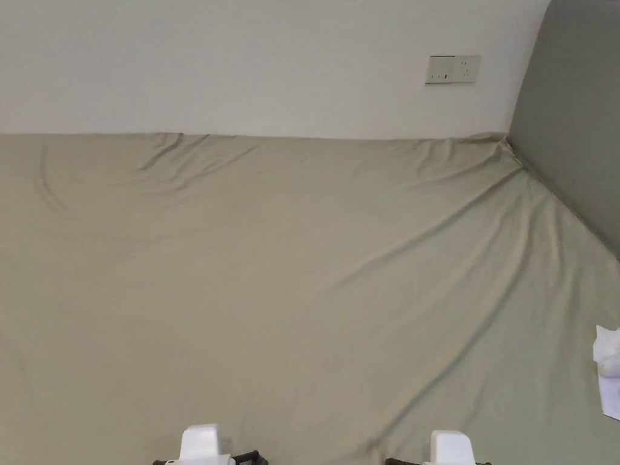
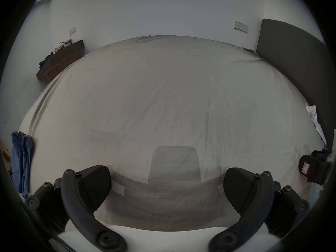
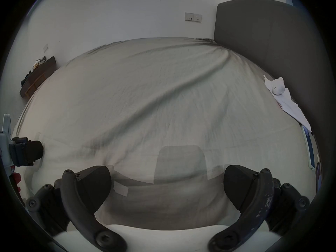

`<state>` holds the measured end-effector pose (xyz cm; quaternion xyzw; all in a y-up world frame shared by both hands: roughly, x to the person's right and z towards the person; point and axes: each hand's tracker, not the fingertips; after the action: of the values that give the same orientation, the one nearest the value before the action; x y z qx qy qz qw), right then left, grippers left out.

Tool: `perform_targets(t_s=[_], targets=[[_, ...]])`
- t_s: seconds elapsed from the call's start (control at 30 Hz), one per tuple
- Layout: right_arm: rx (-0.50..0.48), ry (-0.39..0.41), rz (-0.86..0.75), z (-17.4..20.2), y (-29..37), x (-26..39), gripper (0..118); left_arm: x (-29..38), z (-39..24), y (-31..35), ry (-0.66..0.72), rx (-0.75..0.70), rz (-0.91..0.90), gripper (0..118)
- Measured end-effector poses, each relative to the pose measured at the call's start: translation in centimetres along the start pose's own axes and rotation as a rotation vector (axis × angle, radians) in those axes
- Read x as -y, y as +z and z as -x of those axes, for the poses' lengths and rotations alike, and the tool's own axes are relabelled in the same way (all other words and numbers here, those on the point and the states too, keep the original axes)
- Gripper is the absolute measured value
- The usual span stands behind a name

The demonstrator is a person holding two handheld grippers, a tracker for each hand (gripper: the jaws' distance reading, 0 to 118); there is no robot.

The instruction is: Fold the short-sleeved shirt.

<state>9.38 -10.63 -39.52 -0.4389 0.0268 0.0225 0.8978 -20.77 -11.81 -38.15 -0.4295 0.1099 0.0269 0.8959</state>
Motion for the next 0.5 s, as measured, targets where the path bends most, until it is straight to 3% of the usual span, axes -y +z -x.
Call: perform_targets(t_s=[0.27,0.5], targets=[[-0.005,-0.033,-0.003,0.0,0.1,0.0,118,-1.4,0.3,1.3,0.007,0.012,0.009,118],[0.005,-0.014,-0.003,0.1,0.3,-0.2,118,-1.3,0.7,0.7,0.011,0.018,0.003,118]])
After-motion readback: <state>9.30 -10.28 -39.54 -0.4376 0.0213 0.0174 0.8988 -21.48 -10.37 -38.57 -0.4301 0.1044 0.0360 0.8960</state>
